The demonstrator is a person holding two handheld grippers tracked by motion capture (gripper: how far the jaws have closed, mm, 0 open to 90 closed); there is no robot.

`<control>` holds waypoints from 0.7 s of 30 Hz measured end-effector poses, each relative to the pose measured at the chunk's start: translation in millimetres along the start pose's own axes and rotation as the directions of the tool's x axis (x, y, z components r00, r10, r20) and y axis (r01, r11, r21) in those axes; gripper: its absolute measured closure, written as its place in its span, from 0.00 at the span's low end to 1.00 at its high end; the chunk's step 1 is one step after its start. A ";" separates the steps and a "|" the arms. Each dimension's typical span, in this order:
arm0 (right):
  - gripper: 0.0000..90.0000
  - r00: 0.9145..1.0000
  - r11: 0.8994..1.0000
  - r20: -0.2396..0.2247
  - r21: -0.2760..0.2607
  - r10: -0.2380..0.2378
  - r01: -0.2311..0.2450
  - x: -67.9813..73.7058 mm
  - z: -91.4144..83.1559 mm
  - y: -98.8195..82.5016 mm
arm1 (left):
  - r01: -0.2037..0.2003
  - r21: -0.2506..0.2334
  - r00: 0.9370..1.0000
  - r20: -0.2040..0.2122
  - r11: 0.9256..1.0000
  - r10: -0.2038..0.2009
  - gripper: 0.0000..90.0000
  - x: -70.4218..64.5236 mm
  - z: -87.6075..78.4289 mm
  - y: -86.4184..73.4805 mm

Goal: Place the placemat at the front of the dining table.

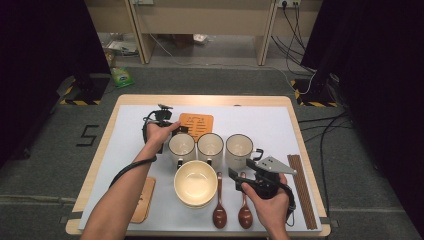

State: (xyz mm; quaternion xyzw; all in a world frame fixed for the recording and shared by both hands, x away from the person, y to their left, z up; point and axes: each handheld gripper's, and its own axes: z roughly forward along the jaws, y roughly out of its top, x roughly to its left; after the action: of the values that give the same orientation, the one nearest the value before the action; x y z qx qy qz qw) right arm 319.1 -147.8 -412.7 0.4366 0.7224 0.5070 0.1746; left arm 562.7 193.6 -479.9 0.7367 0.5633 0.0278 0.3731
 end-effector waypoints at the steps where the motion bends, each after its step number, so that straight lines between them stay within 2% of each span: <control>1: 0.29 1.000 1.000 -0.001 0.000 0.001 -0.001 0.0 0.1 0.0 | -0.001 -0.001 1.000 0.001 1.000 0.001 0.37 -0.4 0.3 -0.1; 21: 0.29 1.000 1.000 0.003 0.003 0.002 -0.002 -0.4 -0.2 -0.6 | -0.016 0.004 1.000 0.019 1.000 0.016 0.38 -0.3 -1.0 -0.8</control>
State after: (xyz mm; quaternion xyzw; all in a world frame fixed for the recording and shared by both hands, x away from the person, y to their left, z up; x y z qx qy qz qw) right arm 319.0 -148.3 -413.3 0.4384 0.7224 0.5053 0.1747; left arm 561.5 194.0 -479.5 0.7420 0.5541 0.0228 0.3767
